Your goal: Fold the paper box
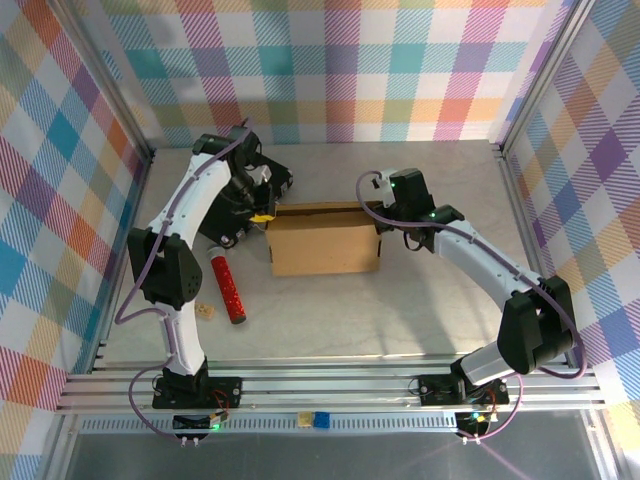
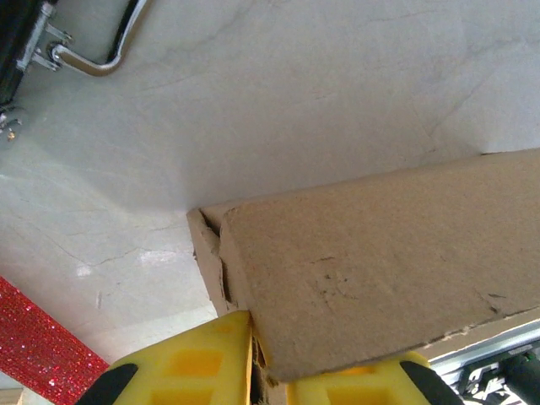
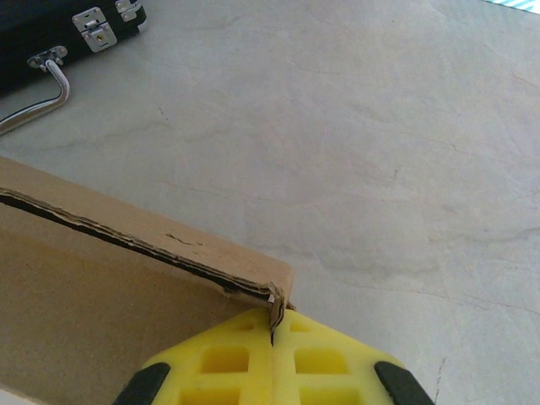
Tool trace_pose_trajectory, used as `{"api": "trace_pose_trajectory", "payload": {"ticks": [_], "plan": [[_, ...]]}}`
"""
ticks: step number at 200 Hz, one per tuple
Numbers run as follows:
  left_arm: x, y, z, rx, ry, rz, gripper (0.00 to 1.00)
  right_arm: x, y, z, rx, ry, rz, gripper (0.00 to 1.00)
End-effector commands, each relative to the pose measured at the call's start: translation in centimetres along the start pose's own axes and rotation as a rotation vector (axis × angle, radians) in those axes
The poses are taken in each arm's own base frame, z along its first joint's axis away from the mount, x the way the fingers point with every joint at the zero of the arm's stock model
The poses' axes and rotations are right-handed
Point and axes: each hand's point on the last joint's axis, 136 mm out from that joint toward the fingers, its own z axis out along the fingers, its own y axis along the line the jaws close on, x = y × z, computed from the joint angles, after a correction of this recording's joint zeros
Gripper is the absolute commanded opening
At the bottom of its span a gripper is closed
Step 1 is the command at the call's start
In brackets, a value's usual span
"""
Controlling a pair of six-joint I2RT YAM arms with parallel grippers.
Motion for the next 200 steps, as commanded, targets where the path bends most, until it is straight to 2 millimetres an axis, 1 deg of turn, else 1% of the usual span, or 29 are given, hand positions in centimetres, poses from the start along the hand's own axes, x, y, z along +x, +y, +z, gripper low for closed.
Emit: {"api": "trace_pose_trajectory", "payload": {"ticks": [1,23,52,69,106,127,153,163,169,200], "plan": [[1.0,-1.6,-0.6,0.048,-0.008,0.008,0.17,0.2,0.6,-0.7,-0.031,-0.008,0.016,0.00],[1.2,-1.7,-0.3,0.054,-0.007,-0.002,0.17,0.7,0.6,-0.6,-0.030,0.003,0.023,0.00],[0.8,-1.8,-0.9,0.043,-0.025,-0.005,0.17,0.9,0.6,-0.5,-0.029,0.003,0.025,0.00],[0.7,-1.8,-1.2,0.033,-0.034,-0.003,0.17,0.7,0.5,-0.6,-0.026,-0.005,0.024,0.00],[1.0,-1.4,-1.1,0.010,-0.033,0.001,0.15,0.0,0.3,-1.1,-0.014,-0.018,0.024,0.00],[1.0,-1.4,-1.2,0.008,-0.034,0.006,0.15,0.0,0.3,-1.2,-0.016,-0.020,0.024,0.00],[0.7,-1.5,-1.8,0.002,-0.071,0.027,0.22,0.2,0.7,-1.2,-0.037,-0.028,0.018,0.00],[0.5,-1.4,-2.2,-0.011,-0.098,0.035,0.27,0.2,0.7,-1.2,-0.039,-0.027,0.018,0.00],[0.3,-1.3,-2.5,-0.018,-0.115,0.040,0.31,0.2,0.7,-1.3,-0.038,-0.029,0.017,0.00],[-0.6,-1.2,-3.4,-0.037,-0.188,0.079,0.39,0.4,0.7,-1.2,-0.036,-0.022,0.009,0.00]]}}
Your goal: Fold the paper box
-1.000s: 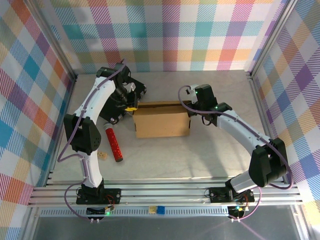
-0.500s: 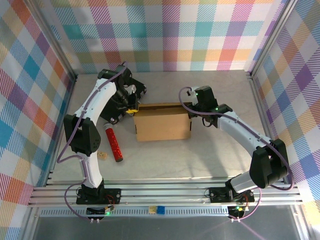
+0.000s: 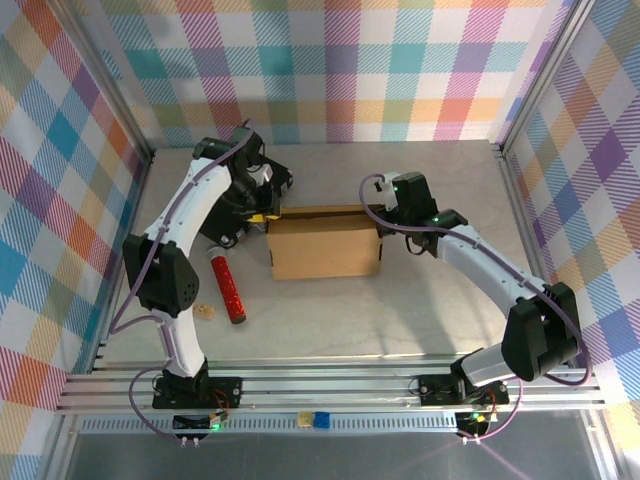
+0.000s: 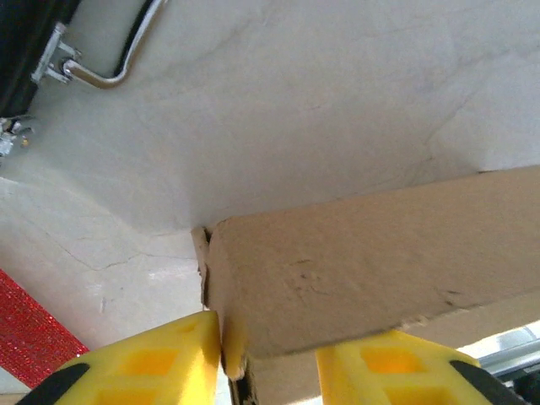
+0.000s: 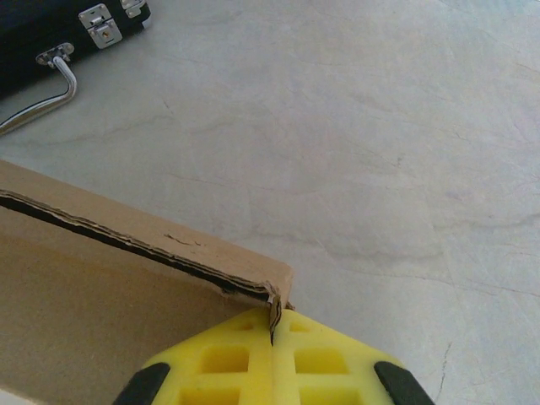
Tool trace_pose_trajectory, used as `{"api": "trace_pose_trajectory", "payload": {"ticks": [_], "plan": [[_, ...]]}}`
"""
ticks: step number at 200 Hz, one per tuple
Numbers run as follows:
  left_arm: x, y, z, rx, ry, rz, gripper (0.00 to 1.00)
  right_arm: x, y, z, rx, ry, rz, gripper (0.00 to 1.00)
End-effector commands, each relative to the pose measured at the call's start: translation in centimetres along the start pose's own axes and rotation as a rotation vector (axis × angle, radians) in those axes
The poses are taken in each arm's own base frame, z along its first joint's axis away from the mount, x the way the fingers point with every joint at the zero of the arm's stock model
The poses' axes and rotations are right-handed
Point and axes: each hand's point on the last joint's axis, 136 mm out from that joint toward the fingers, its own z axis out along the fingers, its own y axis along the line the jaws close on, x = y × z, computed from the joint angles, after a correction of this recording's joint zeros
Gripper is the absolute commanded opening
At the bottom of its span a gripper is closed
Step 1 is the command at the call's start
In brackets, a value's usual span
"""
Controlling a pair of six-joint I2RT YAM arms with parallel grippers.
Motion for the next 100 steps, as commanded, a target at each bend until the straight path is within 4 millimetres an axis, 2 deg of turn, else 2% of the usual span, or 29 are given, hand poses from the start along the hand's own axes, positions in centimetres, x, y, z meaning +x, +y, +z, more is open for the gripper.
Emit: {"api": "trace_pose_trajectory", "payload": {"ticks": [1,45,76,82,94,100], "plan": [[-0.8,-0.4,-2.1,-0.008,-0.103,0.052,0.39,-0.2,0.5,-0.4,-0.025,-0.019,-0.009,0.00],[-1.5,-0.2,-3.2,-0.006,-0.255,0.119,0.41,0.0,0.5,0.0,-0.024,-0.001,-0.004,0.00],[-1.6,-0.1,-2.9,0.050,-0.374,0.186,0.40,0.0,0.6,0.3,-0.027,0.005,-0.002,0.00],[-1.8,-0.1,-2.9,0.073,-0.399,0.194,0.36,0.0,0.6,0.3,-0.028,0.006,-0.002,0.00],[-2.1,-0.5,-2.8,0.157,-0.437,0.210,0.18,0.1,0.7,0.5,-0.029,0.012,0.000,0.00],[-2.2,-0.6,-2.7,0.188,-0.444,0.214,0.13,0.0,0.6,0.6,-0.029,0.013,0.001,0.00]]}}
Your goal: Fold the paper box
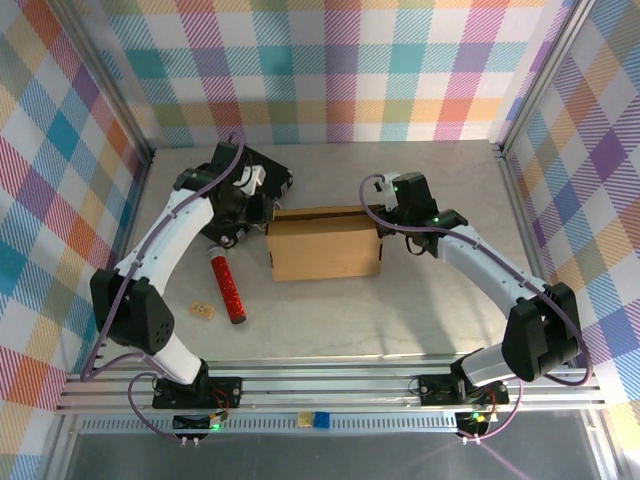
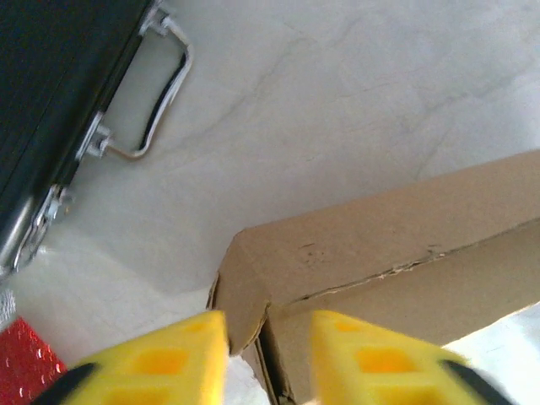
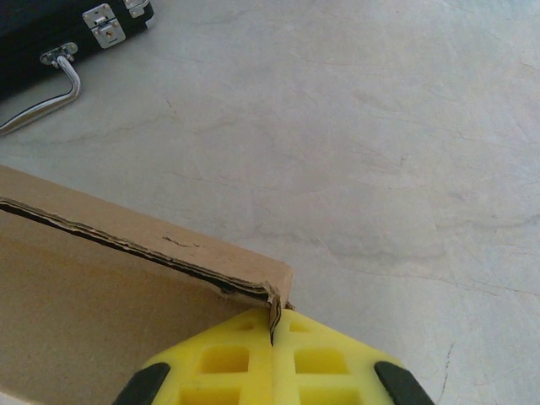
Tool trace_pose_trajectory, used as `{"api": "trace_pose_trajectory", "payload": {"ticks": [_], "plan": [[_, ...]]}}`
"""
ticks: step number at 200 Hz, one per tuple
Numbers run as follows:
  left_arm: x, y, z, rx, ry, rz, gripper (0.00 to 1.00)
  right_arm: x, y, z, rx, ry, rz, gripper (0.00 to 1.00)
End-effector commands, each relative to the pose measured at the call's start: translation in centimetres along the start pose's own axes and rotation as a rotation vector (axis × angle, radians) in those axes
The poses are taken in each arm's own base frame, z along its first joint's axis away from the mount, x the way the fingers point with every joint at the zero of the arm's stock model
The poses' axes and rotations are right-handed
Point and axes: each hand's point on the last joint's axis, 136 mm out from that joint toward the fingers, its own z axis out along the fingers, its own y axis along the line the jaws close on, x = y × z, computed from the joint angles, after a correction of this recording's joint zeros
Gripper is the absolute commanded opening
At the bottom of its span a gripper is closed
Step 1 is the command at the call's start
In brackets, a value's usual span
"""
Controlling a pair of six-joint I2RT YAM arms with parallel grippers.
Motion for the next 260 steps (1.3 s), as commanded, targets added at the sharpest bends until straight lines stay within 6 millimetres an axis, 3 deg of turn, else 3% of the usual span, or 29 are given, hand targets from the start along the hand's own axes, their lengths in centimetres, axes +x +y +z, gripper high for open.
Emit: {"api": "trace_pose_trajectory", "payload": {"ticks": [1,75,128,219,260], "plan": [[-3.1,-1.2,-0.5,0.143,-0.176,0.064,0.13,0.0,0.5,0.5,-0.025,0.011,0.001,0.00],[-2.2,-0.5,0.1,0.161,-0.249,0.148,0.22,0.0,0.5,0.9,-0.028,0.022,0.006,0.00],[-2.4,0.3,0.6,0.130,-0.246,0.143,0.22,-0.1,0.5,0.9,-0.027,0.021,0.006,0.00],[-0.9,1.6,1.1,0.121,-0.259,0.182,0.24,0.0,0.3,1.0,-0.027,0.026,0.010,0.00],[-0.7,1.4,1.6,0.157,-0.255,0.180,0.22,0.1,0.2,1.0,-0.026,0.029,0.012,0.00]]}}
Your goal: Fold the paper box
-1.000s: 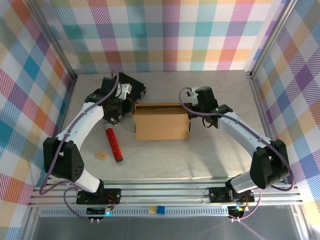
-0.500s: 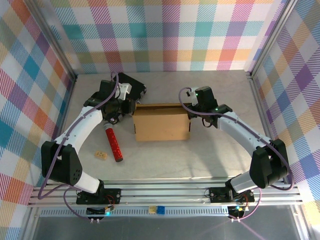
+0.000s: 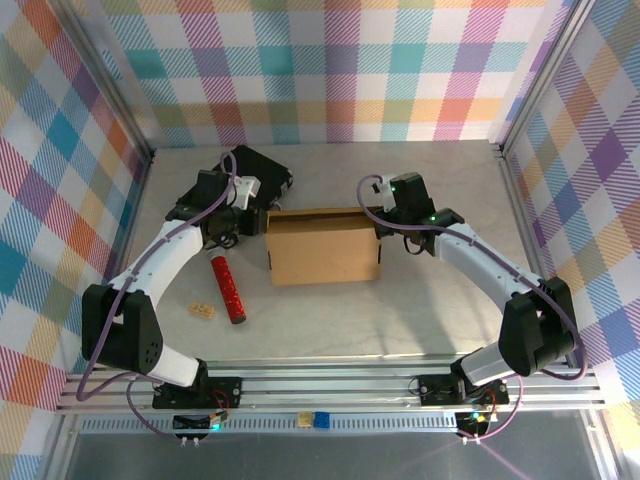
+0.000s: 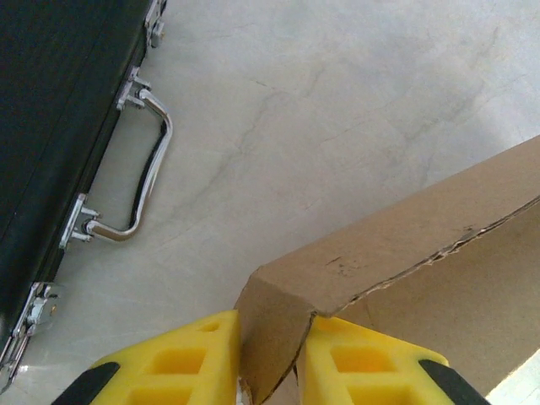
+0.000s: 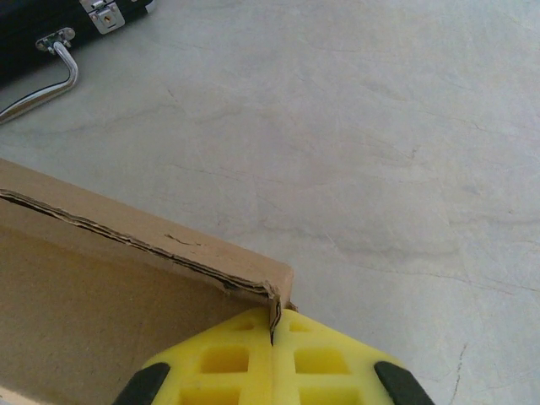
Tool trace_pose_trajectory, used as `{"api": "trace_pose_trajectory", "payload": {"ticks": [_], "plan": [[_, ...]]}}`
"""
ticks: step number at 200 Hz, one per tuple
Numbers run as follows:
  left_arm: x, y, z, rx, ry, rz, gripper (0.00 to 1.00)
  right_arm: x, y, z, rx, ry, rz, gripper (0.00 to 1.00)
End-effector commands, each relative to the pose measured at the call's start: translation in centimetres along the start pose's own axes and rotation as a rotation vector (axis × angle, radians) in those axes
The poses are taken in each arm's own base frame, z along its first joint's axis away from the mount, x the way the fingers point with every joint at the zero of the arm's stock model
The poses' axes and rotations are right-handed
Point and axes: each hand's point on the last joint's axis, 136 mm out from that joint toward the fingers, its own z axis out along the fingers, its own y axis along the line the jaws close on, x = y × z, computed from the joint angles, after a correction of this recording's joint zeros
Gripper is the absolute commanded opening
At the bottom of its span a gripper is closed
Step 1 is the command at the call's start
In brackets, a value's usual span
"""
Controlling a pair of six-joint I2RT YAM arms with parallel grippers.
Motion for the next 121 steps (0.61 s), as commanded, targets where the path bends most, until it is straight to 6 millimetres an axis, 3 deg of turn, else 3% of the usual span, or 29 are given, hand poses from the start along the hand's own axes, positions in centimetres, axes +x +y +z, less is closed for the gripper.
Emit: {"api": "trace_pose_trajectory", "payload": {"ticks": [1,67,121], "plan": [[-1.0,-0.5,-0.6,0.035,-0.055,0.034,0.22,-0.4,0.0,0.0,-0.014,0.004,0.010,0.00],[-1.0,-0.8,-0.5,0.054,-0.019,0.010,0.01,-0.5,0.0,0.1,-0.013,0.002,0.015,0.00],[-1.6,-0.9,-1.6,0.029,-0.019,-0.021,0.00,-0.9,-0.2,-0.3,-0.006,-0.011,0.025,0.00]]}}
